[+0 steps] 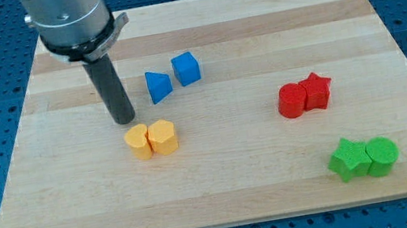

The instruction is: Slightly push the blue blocks towards the center of the board

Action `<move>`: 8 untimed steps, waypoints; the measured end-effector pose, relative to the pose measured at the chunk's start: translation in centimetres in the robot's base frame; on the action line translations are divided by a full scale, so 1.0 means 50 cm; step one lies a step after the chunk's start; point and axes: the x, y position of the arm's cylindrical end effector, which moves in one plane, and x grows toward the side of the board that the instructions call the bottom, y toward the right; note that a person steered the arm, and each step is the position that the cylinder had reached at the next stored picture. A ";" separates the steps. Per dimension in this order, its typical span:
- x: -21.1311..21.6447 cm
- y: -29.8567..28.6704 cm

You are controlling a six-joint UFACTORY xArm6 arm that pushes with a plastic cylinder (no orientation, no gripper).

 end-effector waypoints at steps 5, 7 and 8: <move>-0.055 0.081; -0.059 0.107; -0.031 0.113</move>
